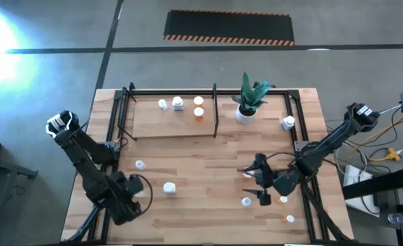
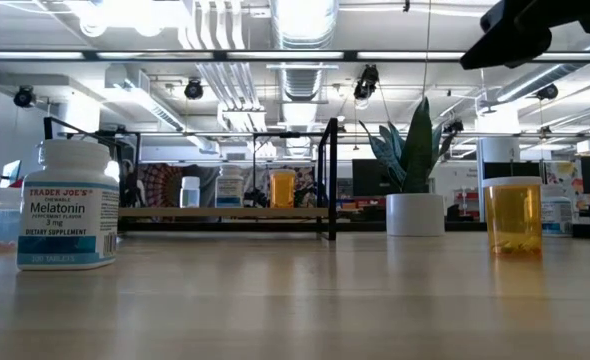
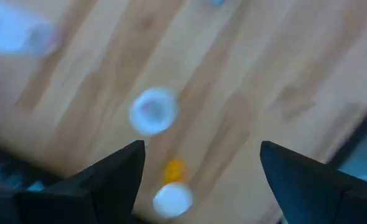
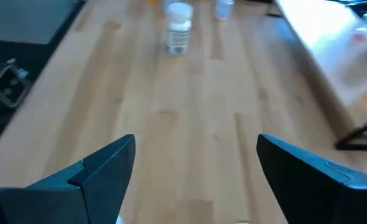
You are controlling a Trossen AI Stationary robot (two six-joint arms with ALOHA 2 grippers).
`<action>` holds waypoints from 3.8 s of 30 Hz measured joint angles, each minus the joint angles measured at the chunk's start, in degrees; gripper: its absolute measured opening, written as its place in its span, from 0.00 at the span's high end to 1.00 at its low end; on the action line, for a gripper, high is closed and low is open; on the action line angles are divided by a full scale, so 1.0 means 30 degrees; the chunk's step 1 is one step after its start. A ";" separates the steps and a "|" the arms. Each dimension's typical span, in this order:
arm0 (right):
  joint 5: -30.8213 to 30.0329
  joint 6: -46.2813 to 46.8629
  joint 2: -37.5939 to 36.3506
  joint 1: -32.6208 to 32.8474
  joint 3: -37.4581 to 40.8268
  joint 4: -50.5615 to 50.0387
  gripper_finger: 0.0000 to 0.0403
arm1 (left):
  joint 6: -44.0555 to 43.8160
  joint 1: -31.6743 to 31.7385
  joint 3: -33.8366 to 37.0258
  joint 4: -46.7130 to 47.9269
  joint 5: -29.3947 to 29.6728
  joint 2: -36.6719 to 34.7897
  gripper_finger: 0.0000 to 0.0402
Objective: Pick and place medicine bottles onto shelf by color
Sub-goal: Put the small orange medicine container on the shelf
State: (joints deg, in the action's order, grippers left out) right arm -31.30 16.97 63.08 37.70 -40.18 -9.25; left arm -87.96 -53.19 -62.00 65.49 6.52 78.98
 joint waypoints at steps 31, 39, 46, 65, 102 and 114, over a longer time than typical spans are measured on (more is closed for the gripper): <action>-0.0621 -0.0466 0.2370 -0.0018 0.0007 0.0903 0.19 | -0.1567 -0.1632 0.1122 -0.1019 -0.6076 0.0587 0.25; -0.0622 -0.0504 0.2370 -0.0018 0.0007 0.0903 0.19 | -0.1547 -0.2207 0.1149 -0.1005 -0.5171 0.2197 0.30; -0.0622 -0.0527 0.2370 -0.0018 0.0007 0.0903 0.19 | -0.1547 -0.2200 0.1324 -0.0687 -0.3745 0.2747 0.49; -0.0614 -0.0518 0.2370 -0.0023 0.0007 0.0903 0.19 | -0.1562 -0.2162 0.1319 -0.0820 -0.3519 0.2064 0.76; -0.0607 -0.2179 0.2370 -0.0032 0.0007 0.3256 0.19 | 2.5832 3.2424 -0.3217 0.1438 0.1596 0.1245 0.77; -0.0613 -0.2172 0.2370 -0.0032 0.0007 0.3624 0.19 | 2.7524 3.3718 -0.3723 0.0597 0.3637 0.4770 0.77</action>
State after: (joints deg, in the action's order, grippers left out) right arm -33.14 10.46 70.19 37.60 -40.16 1.62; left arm -5.38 47.97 -73.17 67.28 17.43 93.29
